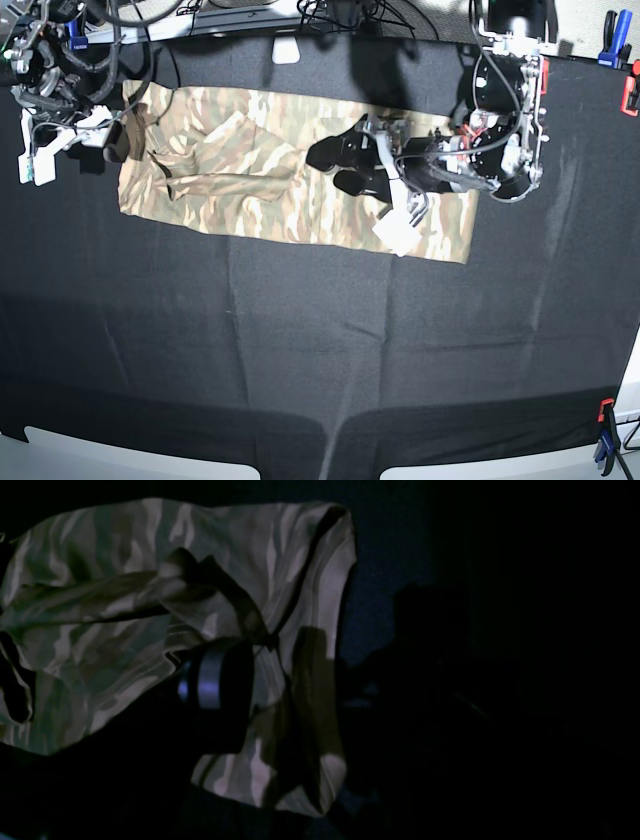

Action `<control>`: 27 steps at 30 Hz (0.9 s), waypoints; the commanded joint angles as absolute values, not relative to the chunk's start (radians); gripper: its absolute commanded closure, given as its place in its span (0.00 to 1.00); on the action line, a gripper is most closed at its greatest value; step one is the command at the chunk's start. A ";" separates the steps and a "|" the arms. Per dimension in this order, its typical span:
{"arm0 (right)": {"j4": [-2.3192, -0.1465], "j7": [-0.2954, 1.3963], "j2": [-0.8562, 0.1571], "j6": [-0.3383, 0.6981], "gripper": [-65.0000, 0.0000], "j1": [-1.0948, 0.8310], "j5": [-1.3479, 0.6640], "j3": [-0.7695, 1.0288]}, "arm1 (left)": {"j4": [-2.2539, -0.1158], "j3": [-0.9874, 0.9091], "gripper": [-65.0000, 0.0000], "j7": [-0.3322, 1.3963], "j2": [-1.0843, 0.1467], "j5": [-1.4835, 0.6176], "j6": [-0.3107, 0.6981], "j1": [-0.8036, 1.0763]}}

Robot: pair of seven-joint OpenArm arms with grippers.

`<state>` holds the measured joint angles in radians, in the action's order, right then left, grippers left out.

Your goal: Layout the t-shirt on the table in an organized manner, then fold the t-shirt properly

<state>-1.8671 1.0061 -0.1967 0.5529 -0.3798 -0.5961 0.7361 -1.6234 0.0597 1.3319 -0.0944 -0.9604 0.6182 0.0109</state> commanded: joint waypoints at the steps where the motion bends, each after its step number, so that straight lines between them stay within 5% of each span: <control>1: -1.885 0.985 -0.210 0.561 0.34 -0.377 -0.610 0.744 | -1.641 0.061 0.43 1.315 -0.092 -0.988 0.626 -0.003; 15: -1.864 1.013 -0.207 0.542 0.34 -0.353 -0.614 0.746 | -1.641 0.061 0.43 1.256 -0.111 -0.920 0.698 -0.036; 27: -1.629 1.108 -0.221 0.558 0.34 -0.258 -0.634 0.747 | -1.641 0.061 0.43 1.196 -0.150 -0.793 0.698 -0.154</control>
